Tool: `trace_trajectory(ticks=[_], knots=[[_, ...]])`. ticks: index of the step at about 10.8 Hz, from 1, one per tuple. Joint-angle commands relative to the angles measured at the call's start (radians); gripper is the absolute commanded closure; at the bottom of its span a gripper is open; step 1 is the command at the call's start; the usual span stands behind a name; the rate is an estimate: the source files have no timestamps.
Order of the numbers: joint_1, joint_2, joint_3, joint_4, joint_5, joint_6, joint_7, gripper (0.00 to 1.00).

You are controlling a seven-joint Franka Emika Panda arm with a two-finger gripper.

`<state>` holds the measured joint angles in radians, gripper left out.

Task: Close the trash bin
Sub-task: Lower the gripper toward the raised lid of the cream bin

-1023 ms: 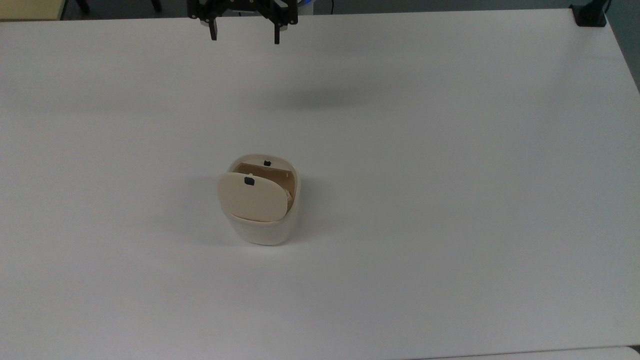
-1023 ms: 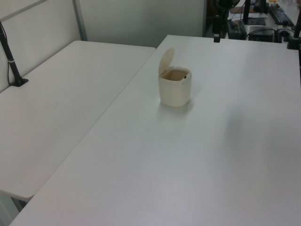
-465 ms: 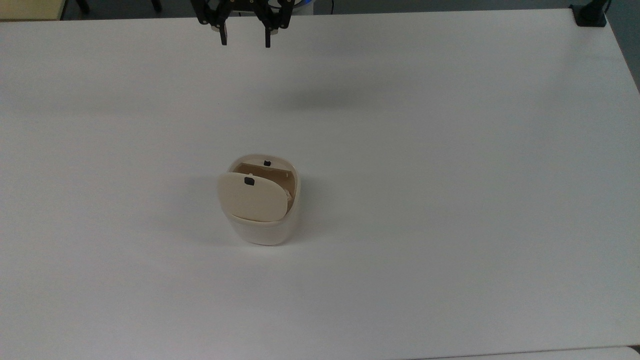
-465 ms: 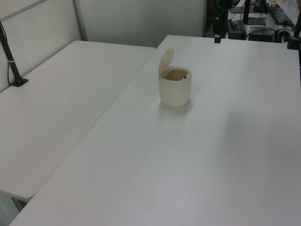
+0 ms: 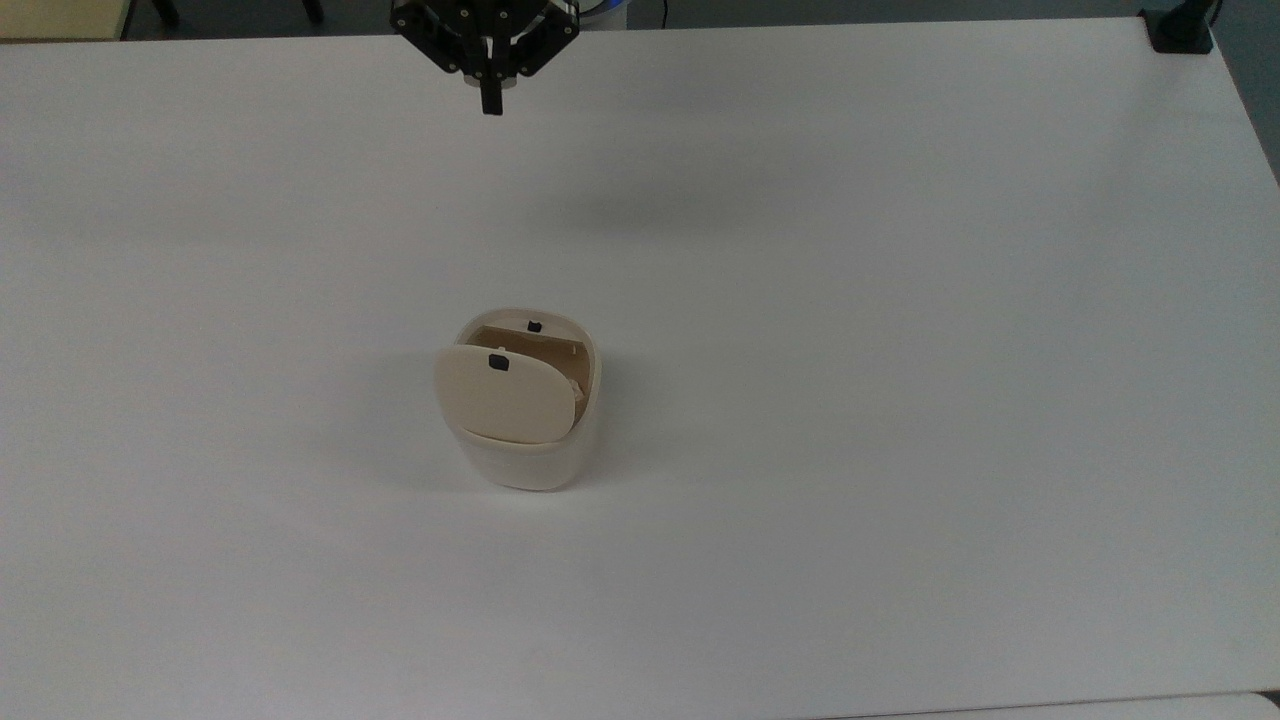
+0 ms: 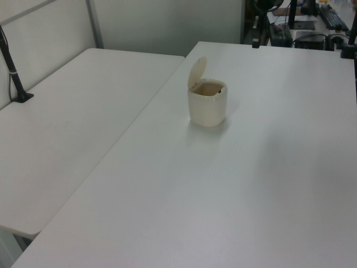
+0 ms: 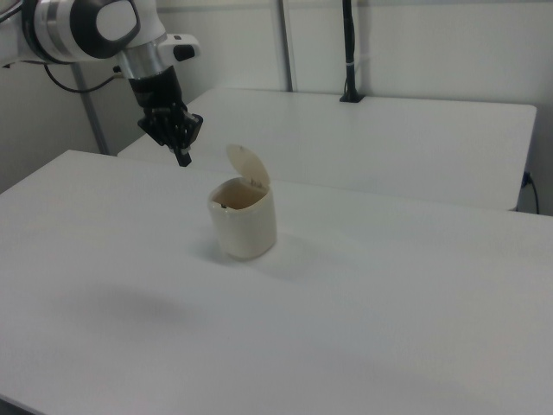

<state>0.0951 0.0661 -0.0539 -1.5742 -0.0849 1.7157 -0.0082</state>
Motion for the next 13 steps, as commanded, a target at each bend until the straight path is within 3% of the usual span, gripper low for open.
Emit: trace_trajectory(ticks=[1,3,8,13], knots=[[-0.02,0.027,-0.001,-0.003,0.028,0.175,-0.003,1.0],[-0.044,0.087,-0.001,0.031,0.063,0.35,0.055,1.0],[-0.069,0.227,-0.001,0.059,0.06,0.704,0.085,1.0],[-0.058,0.291,0.005,0.06,0.062,0.776,0.085,1.0]])
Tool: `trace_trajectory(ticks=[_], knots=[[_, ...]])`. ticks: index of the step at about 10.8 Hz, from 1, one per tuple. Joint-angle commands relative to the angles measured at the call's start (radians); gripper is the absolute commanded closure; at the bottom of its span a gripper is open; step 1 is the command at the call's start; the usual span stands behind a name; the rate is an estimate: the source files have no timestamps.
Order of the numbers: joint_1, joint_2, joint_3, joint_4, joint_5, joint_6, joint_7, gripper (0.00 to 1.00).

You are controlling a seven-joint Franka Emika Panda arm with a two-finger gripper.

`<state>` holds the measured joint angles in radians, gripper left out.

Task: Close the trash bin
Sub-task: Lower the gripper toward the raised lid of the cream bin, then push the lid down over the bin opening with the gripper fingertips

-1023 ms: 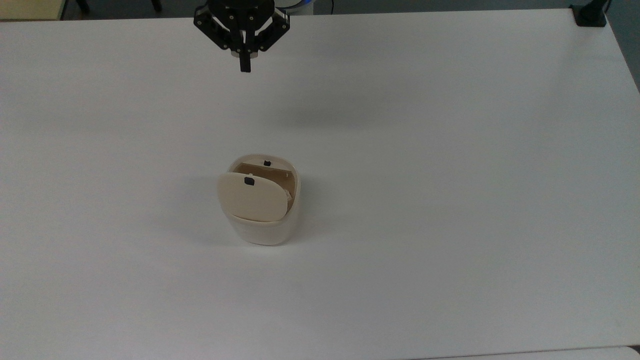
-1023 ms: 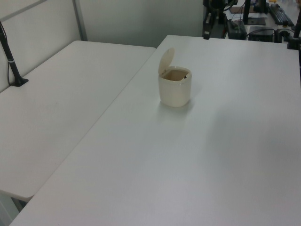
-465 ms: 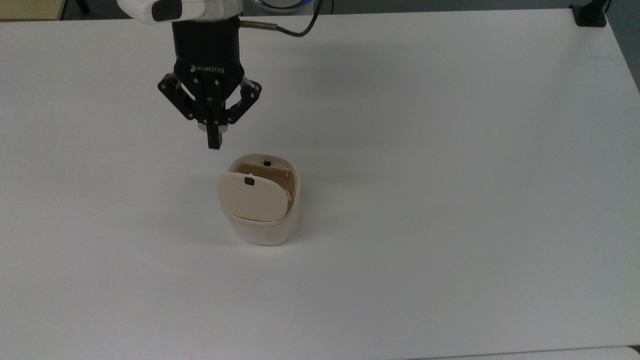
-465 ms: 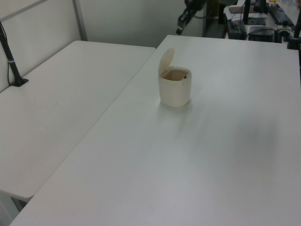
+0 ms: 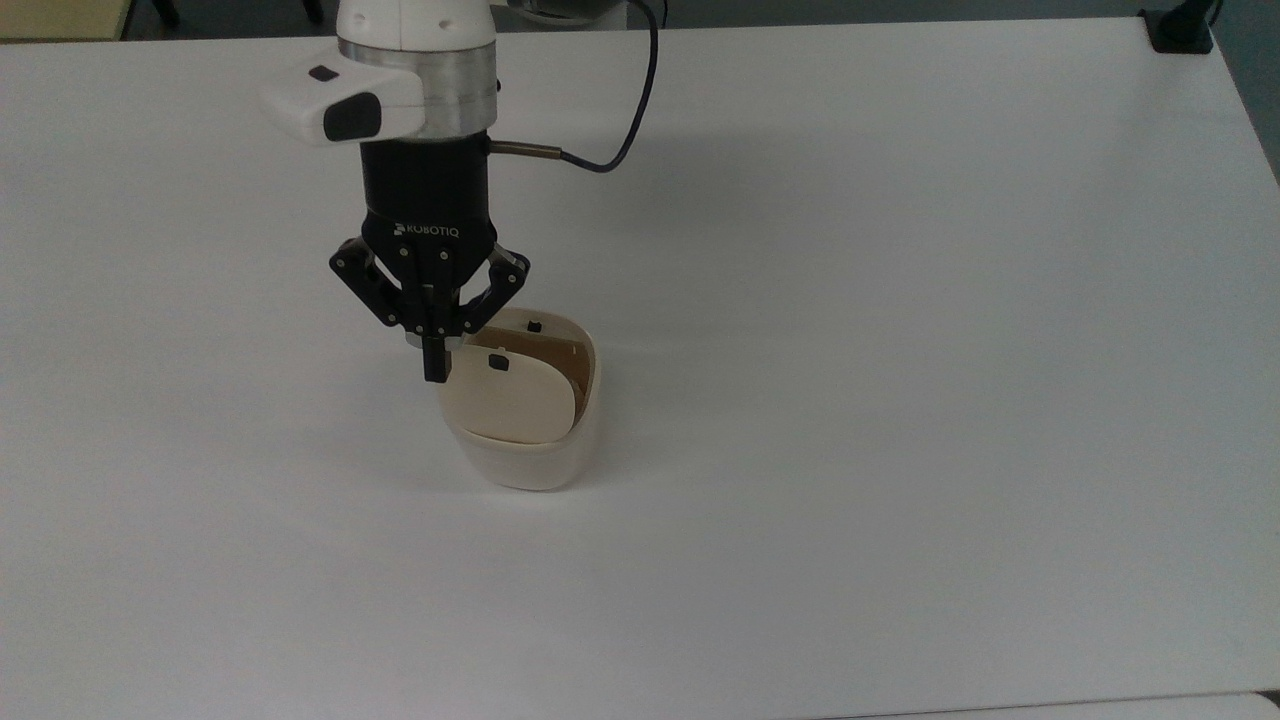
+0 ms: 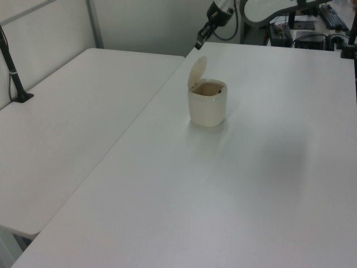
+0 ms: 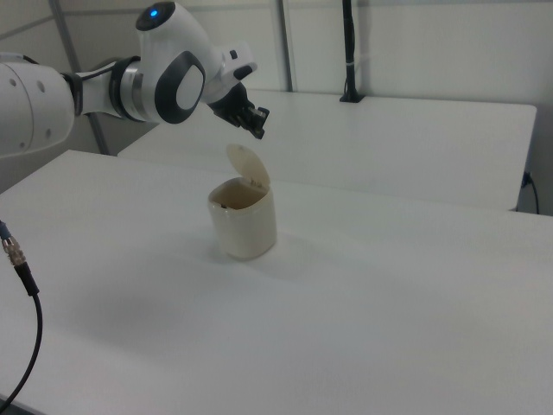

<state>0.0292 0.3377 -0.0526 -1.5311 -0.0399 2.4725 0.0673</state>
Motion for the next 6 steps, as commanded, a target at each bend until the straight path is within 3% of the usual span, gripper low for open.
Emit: trace_trajectory(ticks=[1,6], knots=[[0.009,0.018,0.005,0.017,0.012,0.016,0.008,1.0],[0.032,0.003,0.007,0.009,-0.018,-0.188,0.0,1.0]])
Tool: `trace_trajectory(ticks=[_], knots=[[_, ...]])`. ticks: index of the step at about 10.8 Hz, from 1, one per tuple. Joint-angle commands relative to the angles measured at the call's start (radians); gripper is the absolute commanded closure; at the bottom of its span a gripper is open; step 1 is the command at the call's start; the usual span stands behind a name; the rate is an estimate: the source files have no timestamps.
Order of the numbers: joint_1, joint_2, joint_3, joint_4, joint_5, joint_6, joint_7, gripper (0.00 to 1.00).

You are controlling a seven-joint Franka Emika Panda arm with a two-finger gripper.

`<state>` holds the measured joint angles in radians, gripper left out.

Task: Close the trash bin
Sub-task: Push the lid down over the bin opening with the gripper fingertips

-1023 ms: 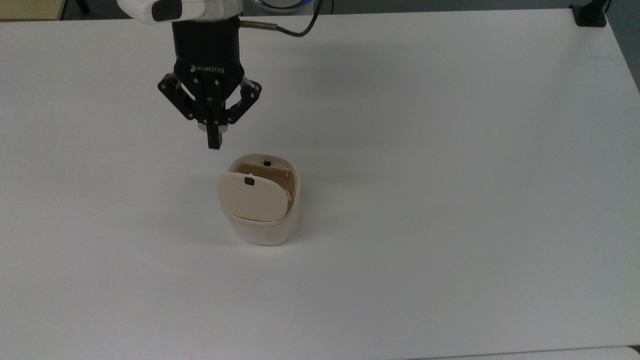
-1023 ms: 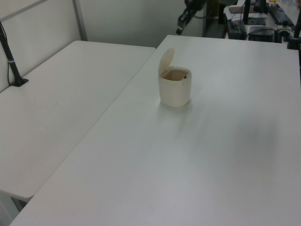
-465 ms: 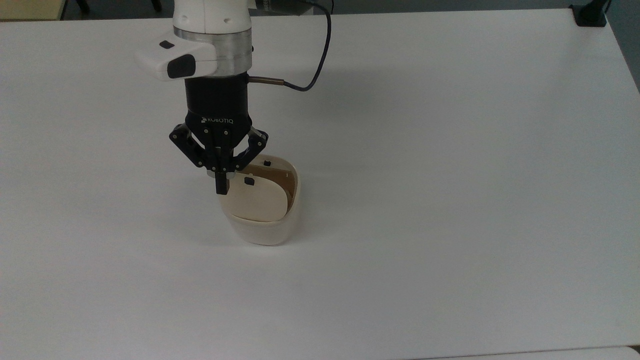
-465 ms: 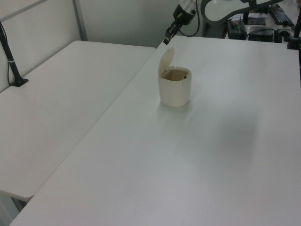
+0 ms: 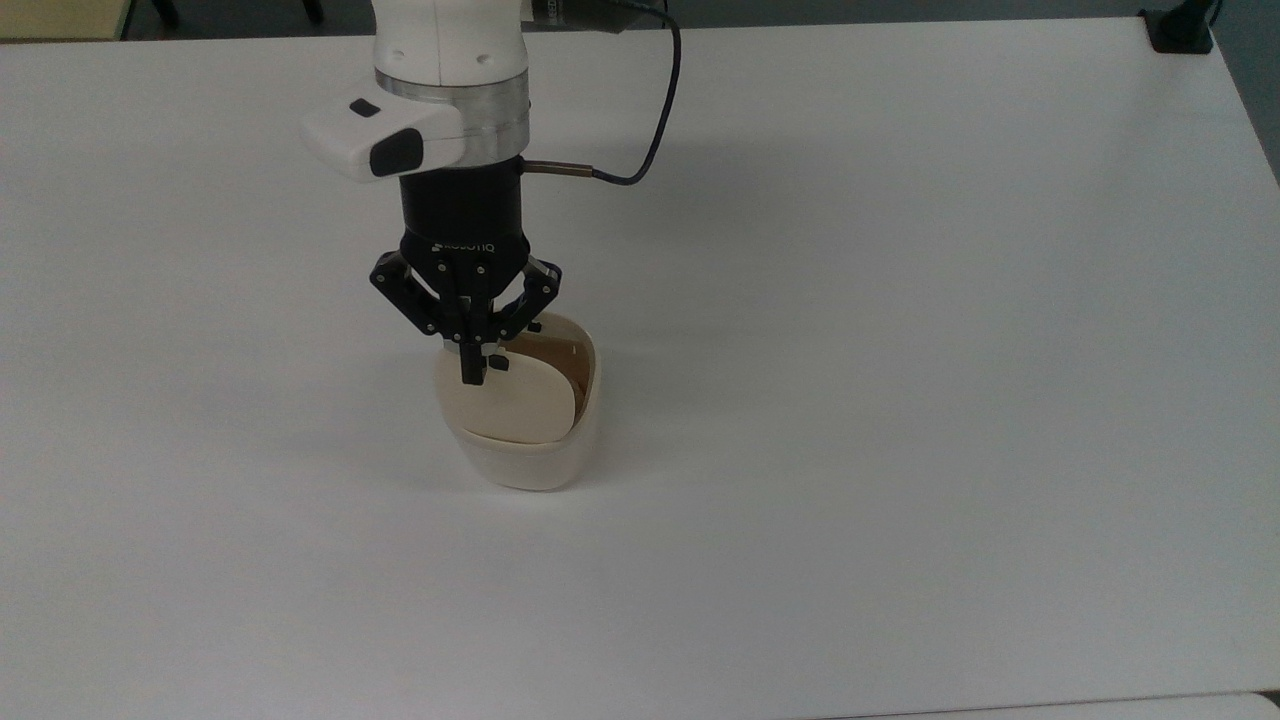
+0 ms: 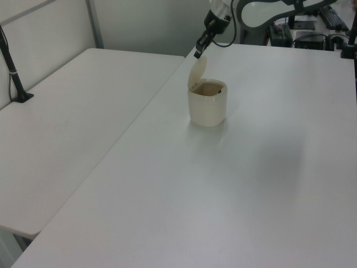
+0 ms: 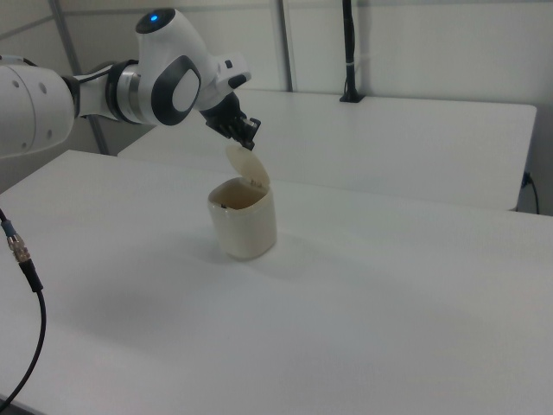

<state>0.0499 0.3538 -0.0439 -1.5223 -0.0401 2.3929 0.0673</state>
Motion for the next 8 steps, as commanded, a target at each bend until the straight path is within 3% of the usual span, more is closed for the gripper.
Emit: trace_trajectory(ticks=[1,4,8], knots=[[0.013,-0.015,-0.002,-0.001,-0.035,-0.139,-0.001,1.0],[0.046,-0.016,0.001,-0.019,-0.089,-0.256,-0.02,1.0],[0.076,-0.004,0.001,-0.055,-0.092,-0.27,-0.046,1.0]])
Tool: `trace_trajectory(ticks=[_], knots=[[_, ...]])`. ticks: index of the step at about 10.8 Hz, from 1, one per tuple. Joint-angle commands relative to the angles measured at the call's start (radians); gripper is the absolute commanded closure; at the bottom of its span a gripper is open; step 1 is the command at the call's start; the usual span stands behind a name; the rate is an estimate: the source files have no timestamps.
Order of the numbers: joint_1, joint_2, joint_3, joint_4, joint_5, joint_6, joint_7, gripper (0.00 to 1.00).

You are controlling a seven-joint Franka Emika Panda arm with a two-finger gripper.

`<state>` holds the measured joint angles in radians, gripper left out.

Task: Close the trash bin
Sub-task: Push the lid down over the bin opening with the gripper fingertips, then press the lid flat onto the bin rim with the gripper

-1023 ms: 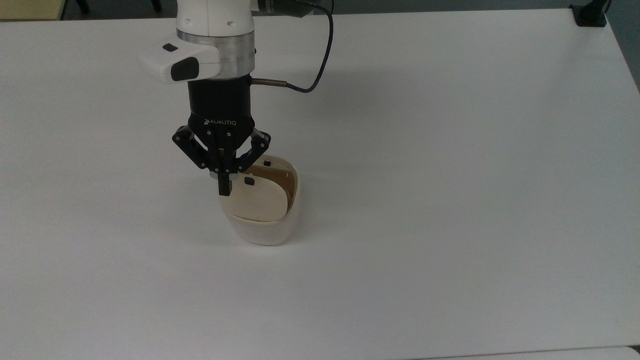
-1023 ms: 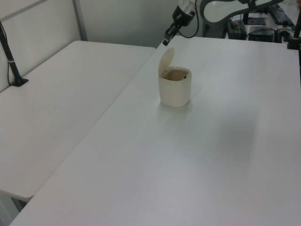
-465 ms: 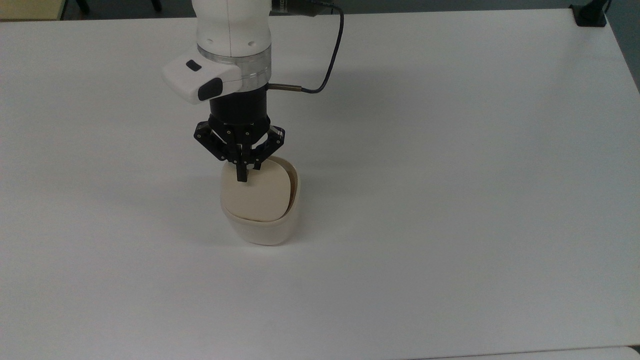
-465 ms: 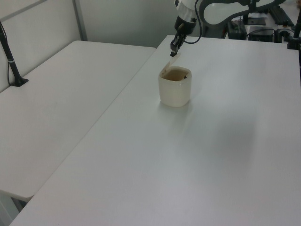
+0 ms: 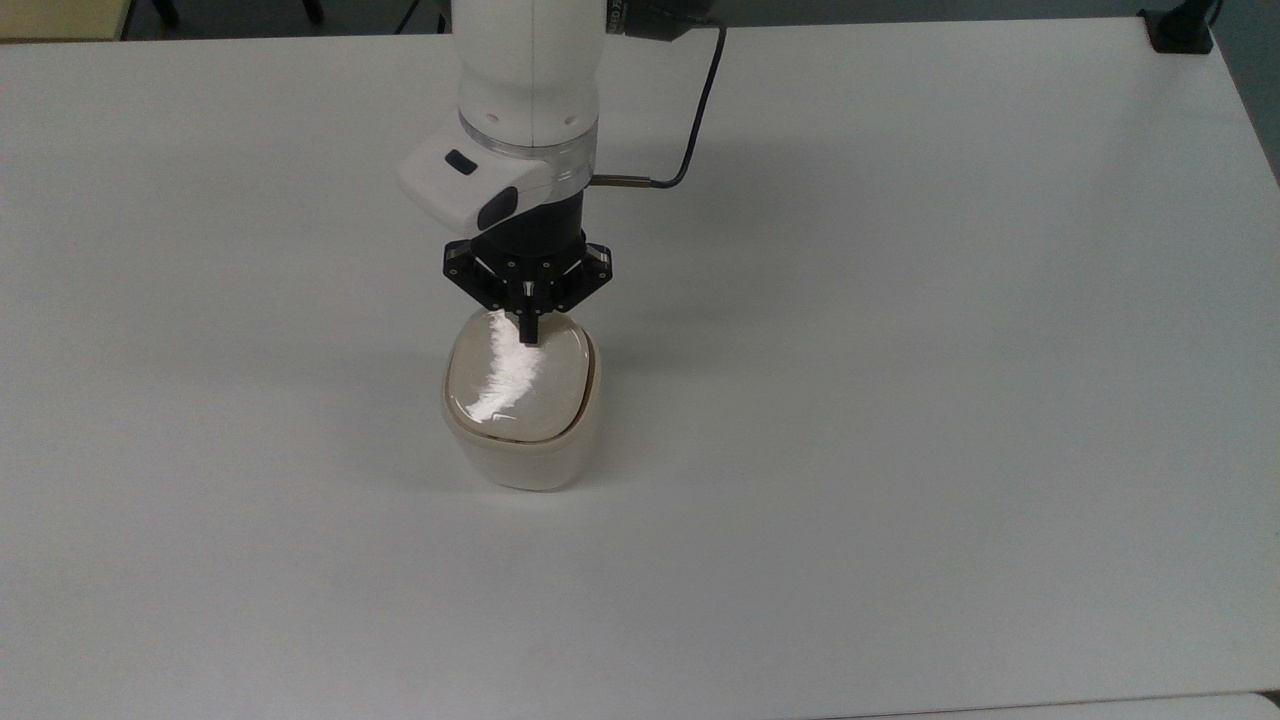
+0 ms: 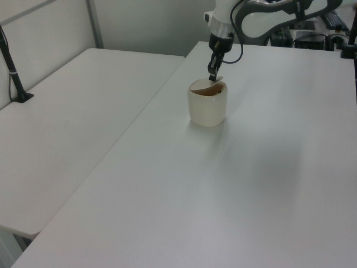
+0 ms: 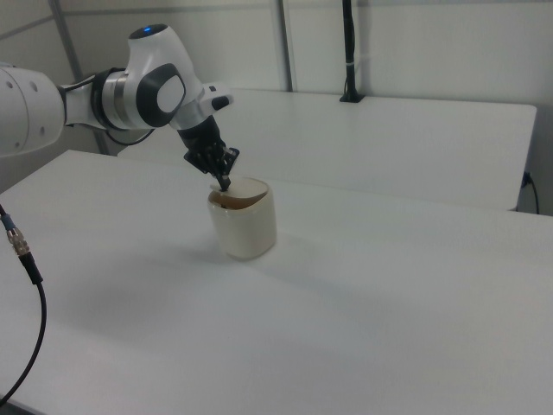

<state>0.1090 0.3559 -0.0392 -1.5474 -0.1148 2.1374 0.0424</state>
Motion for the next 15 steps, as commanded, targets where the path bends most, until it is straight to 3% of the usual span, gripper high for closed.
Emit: trace_trajectory(ticks=[1,9,11,15], knots=[[0.018,0.0,-0.004,-0.03,-0.023,-0.014,-0.022,1.0],[0.011,0.038,-0.005,-0.019,-0.04,-0.013,-0.022,1.0],[0.012,-0.009,-0.004,-0.016,-0.025,-0.034,-0.015,0.97],[0.024,-0.173,-0.004,-0.007,0.04,-0.296,-0.007,0.96]])
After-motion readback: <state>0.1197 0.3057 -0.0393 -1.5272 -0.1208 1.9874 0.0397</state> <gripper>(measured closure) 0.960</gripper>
